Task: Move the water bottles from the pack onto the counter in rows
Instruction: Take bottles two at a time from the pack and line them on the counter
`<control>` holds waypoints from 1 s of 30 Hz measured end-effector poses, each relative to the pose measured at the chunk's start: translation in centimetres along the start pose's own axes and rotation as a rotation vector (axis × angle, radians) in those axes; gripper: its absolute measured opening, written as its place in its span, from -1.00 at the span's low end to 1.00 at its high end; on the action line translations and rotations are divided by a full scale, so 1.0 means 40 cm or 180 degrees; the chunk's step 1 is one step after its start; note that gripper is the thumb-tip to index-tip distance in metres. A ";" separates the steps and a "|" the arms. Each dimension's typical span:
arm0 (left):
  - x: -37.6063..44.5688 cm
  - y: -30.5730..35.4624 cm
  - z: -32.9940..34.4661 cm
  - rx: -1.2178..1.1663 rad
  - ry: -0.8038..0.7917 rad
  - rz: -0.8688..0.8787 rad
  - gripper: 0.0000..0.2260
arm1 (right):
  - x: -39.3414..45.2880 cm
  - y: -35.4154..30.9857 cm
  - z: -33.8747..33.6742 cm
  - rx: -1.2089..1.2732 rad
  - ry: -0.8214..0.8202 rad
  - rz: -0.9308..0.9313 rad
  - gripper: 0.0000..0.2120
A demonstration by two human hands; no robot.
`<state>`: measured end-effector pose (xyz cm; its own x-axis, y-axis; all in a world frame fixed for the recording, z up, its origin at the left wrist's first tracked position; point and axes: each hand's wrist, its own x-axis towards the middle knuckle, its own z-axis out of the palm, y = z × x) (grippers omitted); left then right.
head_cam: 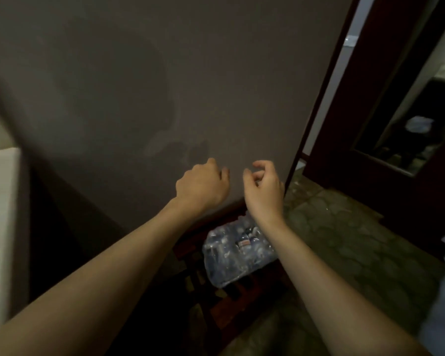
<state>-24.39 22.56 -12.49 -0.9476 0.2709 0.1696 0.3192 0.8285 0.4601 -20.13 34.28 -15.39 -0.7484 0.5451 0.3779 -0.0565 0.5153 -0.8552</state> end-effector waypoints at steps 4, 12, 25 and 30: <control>0.104 0.001 0.146 0.0008 -0.0494 -0.0107 -0.63 | 0.097 0.152 -0.014 -0.0227 -0.0026 0.0474 -0.77; 0.261 -0.038 0.383 -0.0299 -0.1179 -0.0404 -0.65 | 0.230 0.377 0.076 -0.0648 -0.0553 0.1167 -0.86; 0.319 -0.123 0.708 -0.0656 -0.1782 -0.1338 -0.62 | 0.294 0.734 0.217 -0.1033 -0.1798 0.1897 -0.77; 0.330 -0.140 0.860 -0.0579 -0.2081 -0.1993 -0.68 | 0.336 0.879 0.253 -0.1118 -0.2696 0.2062 -0.78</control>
<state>-39.23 38.35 -42.81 -0.7508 0.0681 -0.6570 -0.3095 0.8425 0.4410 -38.87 53.05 -43.96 -0.7845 0.2212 -0.5794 0.5957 0.5286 -0.6047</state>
